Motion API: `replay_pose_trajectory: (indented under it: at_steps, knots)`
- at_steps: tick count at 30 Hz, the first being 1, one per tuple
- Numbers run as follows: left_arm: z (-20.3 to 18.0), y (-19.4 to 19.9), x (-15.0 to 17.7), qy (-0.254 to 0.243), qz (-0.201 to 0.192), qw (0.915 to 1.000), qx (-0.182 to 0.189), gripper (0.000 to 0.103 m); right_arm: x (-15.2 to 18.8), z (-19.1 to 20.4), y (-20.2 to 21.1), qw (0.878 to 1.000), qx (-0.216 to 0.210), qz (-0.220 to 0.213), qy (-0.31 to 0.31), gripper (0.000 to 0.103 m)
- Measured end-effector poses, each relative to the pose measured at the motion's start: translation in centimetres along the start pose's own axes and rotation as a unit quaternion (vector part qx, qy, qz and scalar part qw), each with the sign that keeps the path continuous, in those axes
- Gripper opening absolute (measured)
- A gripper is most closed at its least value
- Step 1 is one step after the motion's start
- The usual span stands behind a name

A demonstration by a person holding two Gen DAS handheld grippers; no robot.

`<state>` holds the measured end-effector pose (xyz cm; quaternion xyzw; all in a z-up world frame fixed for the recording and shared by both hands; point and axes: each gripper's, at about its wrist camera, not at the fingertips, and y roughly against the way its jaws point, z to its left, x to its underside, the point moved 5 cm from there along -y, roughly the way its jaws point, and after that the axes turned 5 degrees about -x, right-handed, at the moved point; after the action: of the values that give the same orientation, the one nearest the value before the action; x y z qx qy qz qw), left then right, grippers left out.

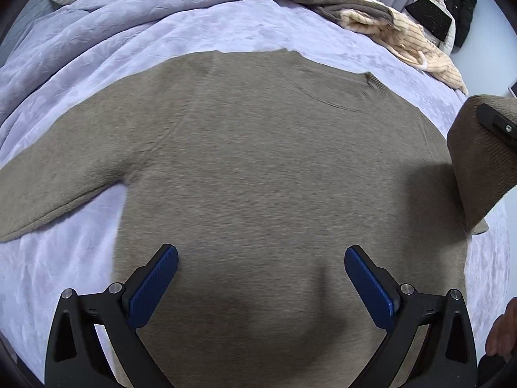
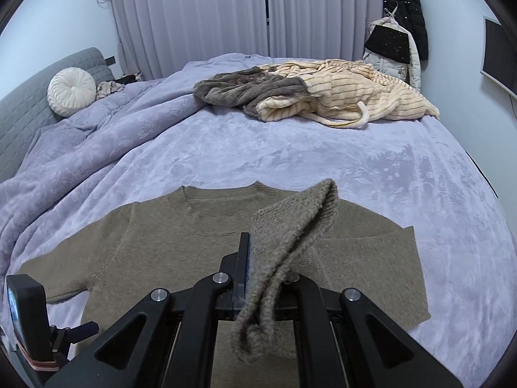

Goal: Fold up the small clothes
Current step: 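Carry the sleeve across the sweater body and lay it down with the right gripper, then open the right gripper and release the sleeve on the sweater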

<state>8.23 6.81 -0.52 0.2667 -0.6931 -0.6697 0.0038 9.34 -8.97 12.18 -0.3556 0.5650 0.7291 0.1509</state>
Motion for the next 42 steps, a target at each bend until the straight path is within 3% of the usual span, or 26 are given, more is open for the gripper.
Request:
replay_pose_trajectory:
  at_steps: [14,29,32,34,35,36,38,42]
  knots:
    - [4.9,-0.3,0.2,0.042,0.001,0.9991,0.005,0.103,1.6,10.3,-3.4,0.996,-0.048,0.038,0.068,0.005]
    - [7.7,0.2,1.8,0.065,0.0,0.9979,-0.003,0.103,5.9,12.8,-8.4,0.986,-0.071,0.123,0.083,0.007]
    - [8.5,0.6,2.1,0.07,-0.004,0.9975,-0.009,0.103,6.5,13.5,-9.1,0.983,-0.078,0.143,0.087,0.012]
    - [9.1,0.9,2.5,0.079,-0.006,0.9968,-0.015,0.103,6.9,14.5,-9.5,0.978,-0.1,0.156,0.092,0.021]
    - [9.4,1.1,2.7,0.084,-0.007,0.9963,-0.015,0.103,7.0,15.0,-9.4,0.976,-0.115,0.159,0.093,0.03]
    - [9.8,1.2,2.9,0.09,-0.007,0.9958,-0.015,0.103,7.0,15.5,-9.3,0.974,-0.133,0.161,0.093,0.046]
    - [10.2,1.4,3.0,0.099,-0.007,0.9949,-0.017,0.103,6.7,16.3,-8.4,0.97,-0.166,0.152,0.091,0.068]
    - [10.1,1.9,3.0,0.1,-0.012,0.9947,-0.02,0.103,4.8,14.4,-5.6,0.975,-0.182,0.11,0.069,0.069]
